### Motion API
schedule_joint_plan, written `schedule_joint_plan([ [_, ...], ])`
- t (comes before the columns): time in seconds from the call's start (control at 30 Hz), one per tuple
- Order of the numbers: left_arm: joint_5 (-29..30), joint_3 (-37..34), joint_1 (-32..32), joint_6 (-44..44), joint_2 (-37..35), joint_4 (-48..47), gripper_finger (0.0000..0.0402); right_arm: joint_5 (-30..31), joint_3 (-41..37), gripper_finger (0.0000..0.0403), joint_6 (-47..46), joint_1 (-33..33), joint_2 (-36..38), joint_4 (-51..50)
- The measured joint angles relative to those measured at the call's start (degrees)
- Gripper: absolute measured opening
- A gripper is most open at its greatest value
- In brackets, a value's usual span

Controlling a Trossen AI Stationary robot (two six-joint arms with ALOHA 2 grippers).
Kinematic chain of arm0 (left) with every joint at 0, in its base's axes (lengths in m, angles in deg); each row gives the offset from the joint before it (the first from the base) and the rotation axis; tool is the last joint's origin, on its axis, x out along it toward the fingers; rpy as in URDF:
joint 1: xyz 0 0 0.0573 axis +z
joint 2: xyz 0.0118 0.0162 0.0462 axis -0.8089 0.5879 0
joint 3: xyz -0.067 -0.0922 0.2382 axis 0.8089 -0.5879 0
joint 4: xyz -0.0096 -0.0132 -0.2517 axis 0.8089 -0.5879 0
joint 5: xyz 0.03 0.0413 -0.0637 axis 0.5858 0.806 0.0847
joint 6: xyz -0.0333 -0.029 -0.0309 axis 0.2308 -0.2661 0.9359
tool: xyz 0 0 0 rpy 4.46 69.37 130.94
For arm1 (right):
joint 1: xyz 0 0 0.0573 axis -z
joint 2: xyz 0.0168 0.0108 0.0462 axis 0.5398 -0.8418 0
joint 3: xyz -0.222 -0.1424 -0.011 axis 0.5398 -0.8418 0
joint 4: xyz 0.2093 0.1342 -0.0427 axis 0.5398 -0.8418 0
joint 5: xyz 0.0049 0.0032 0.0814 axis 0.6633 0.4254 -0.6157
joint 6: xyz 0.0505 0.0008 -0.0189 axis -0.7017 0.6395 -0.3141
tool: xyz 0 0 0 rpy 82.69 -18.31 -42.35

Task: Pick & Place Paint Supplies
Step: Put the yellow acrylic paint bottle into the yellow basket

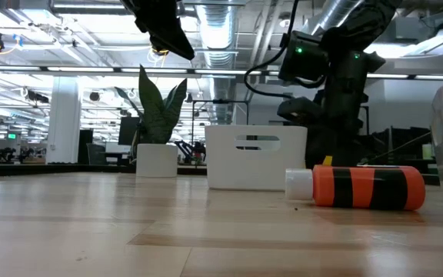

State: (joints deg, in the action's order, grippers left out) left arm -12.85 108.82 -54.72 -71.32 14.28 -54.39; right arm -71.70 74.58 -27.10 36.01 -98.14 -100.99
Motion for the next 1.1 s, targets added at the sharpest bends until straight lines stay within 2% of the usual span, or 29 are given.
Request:
schedule_joint_plan([
  [0.3, 0.0, 0.0, 0.0, 0.0, 0.0, 0.0, 0.0057, 0.4, 0.0, 0.0147, -0.2, -0.1, 0.2, -0.9],
  [0.43, 0.0, 0.0, 0.0, 0.0, 0.0, 0.0, 0.0057, 0.9, -0.2, 0.0141, -0.2, -0.1, 2.1, -1.1],
  [0.63, 0.0, 0.0, 0.0, 0.0, 0.0, 0.0, 0.0057, 3.3, -0.2, 0.0163, -1.9, 0.0, 10.7, -3.0],
  [0.83, 1.1, 0.0, 0.1, -0.5, 0.0, 2.8, 0.0057, 9.5, -0.1, 0.015, -2.6, -0.1, 24.2, -2.7],
  [0.93, 2.6, 0.0, 0.1, -3.4, 0.0, 7.6, 0.0057, 14.0, -0.1, 0.0144, 3.0, 0.0, 30.7, 2.2],
  [1.1, 6.2, 0.0, 0.4, -9.2, 0.0, 19.0, 0.0057, 15.7, 0.0, 0.0155, 18.4, 1.2, 36.8, 15.8],
])
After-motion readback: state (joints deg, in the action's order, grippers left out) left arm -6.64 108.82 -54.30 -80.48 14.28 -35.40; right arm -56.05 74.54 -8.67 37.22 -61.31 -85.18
